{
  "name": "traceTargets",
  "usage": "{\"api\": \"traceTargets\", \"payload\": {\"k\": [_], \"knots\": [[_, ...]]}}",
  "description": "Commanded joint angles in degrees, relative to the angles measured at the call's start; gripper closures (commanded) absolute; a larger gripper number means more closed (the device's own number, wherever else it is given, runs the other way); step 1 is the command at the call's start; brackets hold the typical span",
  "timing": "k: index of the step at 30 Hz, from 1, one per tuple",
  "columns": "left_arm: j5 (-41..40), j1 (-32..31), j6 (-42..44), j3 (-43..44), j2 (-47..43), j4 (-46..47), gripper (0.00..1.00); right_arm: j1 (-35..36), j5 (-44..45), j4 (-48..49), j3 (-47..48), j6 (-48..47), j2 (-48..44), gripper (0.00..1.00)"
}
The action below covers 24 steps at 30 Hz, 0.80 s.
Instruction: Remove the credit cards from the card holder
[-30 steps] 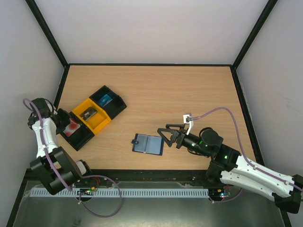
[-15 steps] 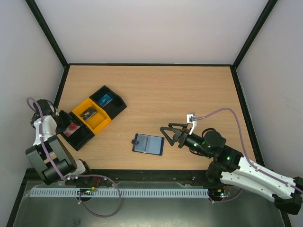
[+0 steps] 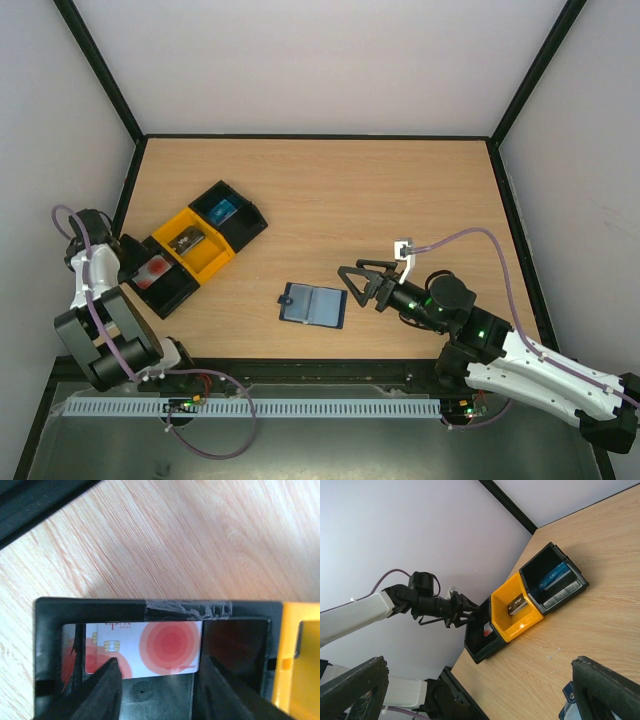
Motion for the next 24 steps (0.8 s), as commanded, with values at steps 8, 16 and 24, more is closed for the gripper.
{"api": "traceTargets", "payload": {"k": [8, 16, 24], "knots": [[0.70, -0.19, -7.18, 4.43, -9.49, 1.06, 0.30, -0.24, 3.90, -2.46, -1.00, 2.78, 0.15, 0.02], [15.67, -6.17, -5.82, -0.76, -11.38, 4.16, 0.03, -0.28, 12.24, -7.41, -1.71, 7.63, 4.10, 0.02], [17.26, -24.11, -7.24, -3.52, -13.89, 5.46, 0.03, -0.28, 13.65, -3.54, -6.28, 9.76, 9.83, 0.01]]}}
